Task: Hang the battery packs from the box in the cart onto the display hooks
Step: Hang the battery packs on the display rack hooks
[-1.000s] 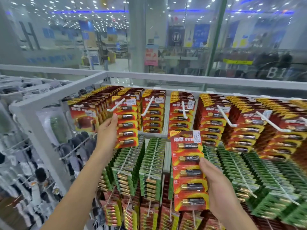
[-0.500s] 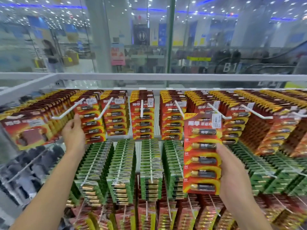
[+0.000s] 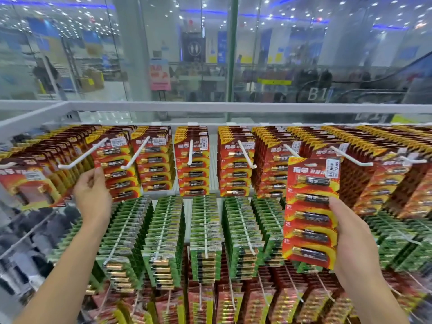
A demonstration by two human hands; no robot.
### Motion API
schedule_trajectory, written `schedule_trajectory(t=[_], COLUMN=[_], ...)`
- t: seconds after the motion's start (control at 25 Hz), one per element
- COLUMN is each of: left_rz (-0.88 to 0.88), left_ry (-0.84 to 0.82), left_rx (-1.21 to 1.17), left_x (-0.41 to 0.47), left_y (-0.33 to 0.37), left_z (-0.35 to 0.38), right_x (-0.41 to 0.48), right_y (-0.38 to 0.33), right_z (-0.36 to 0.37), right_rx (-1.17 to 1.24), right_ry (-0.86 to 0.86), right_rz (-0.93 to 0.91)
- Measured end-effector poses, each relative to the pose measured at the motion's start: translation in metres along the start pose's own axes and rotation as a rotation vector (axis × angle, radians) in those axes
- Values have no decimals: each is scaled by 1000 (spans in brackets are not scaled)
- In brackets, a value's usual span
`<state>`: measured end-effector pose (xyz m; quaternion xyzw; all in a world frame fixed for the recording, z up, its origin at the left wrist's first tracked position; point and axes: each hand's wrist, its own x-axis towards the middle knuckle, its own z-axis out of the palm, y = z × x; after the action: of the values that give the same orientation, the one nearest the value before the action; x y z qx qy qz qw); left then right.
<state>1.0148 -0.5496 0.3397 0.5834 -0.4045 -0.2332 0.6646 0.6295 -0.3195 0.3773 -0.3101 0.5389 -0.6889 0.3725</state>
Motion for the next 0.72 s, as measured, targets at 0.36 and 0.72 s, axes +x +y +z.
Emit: schedule_trajectory(t=[0.36, 0.72], left_rz=[-5, -7], left_ry=[-24, -35], left_rx=[-29, -47], left_x=[-2, 8], left_y=[0, -6], left_z=[0, -3], right_x=[51, 92], right_y=[8, 18], right_z=[19, 43], right_rx=[-60, -134], right_ry=[26, 57], right_rz=[44, 1])
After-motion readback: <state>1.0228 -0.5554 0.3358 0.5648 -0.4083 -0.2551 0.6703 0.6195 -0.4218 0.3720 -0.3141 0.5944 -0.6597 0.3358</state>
